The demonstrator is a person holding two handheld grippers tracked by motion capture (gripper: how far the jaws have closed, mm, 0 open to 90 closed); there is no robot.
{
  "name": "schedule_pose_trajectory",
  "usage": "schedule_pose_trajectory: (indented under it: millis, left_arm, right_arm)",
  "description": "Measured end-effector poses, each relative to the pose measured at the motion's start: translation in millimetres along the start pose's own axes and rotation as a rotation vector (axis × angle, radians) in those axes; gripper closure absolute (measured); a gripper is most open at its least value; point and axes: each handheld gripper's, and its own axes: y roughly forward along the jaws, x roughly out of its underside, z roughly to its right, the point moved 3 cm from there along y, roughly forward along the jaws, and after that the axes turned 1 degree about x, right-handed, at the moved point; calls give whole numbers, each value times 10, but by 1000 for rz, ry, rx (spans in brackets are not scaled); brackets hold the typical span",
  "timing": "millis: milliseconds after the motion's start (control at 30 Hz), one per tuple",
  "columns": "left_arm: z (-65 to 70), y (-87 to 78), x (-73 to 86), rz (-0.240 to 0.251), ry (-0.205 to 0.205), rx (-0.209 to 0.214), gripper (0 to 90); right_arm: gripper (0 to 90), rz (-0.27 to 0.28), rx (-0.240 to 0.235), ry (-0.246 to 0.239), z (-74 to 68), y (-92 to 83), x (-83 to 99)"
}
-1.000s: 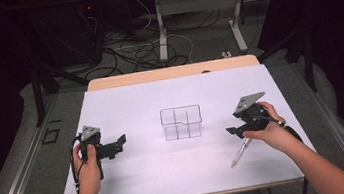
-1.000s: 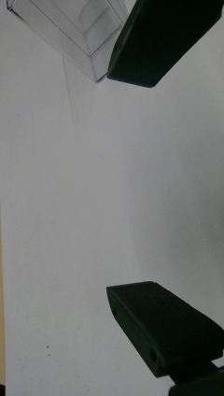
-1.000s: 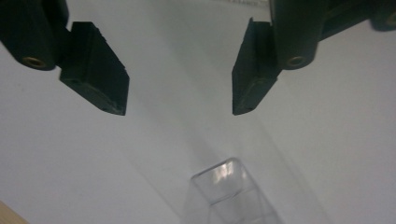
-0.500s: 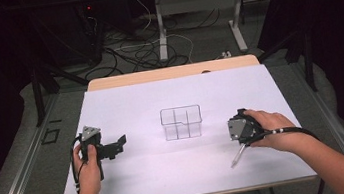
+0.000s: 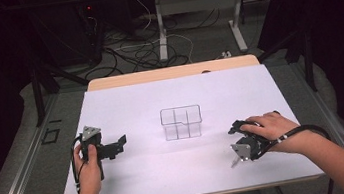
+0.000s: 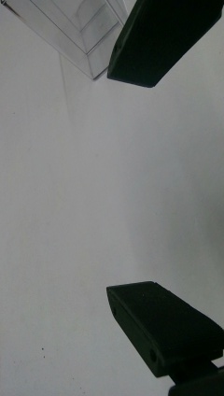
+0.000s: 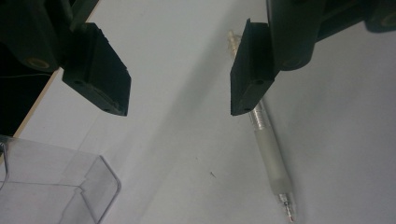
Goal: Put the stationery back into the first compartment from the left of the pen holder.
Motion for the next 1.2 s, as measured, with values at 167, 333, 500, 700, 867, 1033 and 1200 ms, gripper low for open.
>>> schedule_pose_trajectory:
  millis: [167, 333, 500, 700, 867, 1033, 1200]
  left_arm:
    - [0, -1, 0, 2, 0, 0, 4]
    - [1, 2, 1, 2, 0, -1, 4]
    - [6, 3, -1, 2, 0, 1, 4]
    - [6, 1, 0, 2, -1, 0, 4]
    - [8, 5, 0, 2, -1, 1, 4]
    - [9, 2, 0, 2, -1, 0, 4]
    - [3, 4, 1, 3, -1, 0, 4]
  right_arm:
    - [422, -16, -37, -4, -56, -23, 1]
    - [458, 20, -36, 10, -122, 9, -12]
    - [521, 38, -46, 29, -152, 3, -23]
    - [570, 37, -112, 9, -193, 11, -51]
    - [618, 28, -160, -6, -244, 47, -83]
    - [653, 47, -141, -14, -288, 113, -106]
    - [672, 43, -187, -40, -309, 149, -119]
